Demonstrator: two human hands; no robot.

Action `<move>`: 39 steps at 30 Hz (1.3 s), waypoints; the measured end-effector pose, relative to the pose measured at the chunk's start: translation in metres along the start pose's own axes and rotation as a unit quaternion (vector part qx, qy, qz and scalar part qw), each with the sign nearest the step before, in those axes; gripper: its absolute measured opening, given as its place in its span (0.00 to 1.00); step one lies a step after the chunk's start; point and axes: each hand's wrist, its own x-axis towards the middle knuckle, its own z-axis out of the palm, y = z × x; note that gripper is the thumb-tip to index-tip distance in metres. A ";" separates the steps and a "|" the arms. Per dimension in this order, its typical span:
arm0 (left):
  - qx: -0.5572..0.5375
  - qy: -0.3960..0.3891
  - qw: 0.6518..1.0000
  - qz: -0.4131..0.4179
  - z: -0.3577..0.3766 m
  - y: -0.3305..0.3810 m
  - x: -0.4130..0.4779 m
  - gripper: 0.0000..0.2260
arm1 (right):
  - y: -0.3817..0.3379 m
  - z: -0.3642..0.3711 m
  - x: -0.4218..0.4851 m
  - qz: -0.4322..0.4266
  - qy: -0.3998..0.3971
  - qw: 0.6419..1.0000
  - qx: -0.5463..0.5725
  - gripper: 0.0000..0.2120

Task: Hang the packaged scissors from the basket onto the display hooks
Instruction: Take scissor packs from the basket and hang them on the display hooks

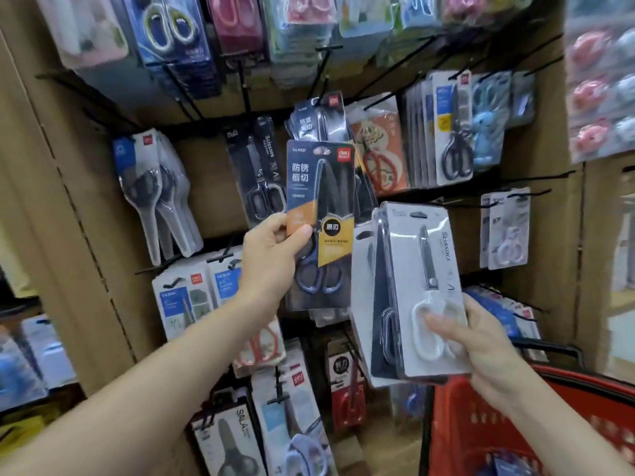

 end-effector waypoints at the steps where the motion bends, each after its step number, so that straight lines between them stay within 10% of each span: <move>1: 0.000 0.006 1.000 -0.009 0.002 0.005 0.009 0.06 | -0.004 0.004 0.001 -0.007 0.011 1.000 -0.008 0.34; 14: -0.020 0.017 0.998 -0.056 0.037 0.042 0.112 0.05 | -0.024 -0.010 0.008 -0.014 -0.004 1.000 0.024 0.38; 39: 0.039 0.072 0.985 -0.150 0.051 0.035 0.144 0.09 | -0.030 -0.020 -0.003 0.023 0.027 0.982 0.187 0.16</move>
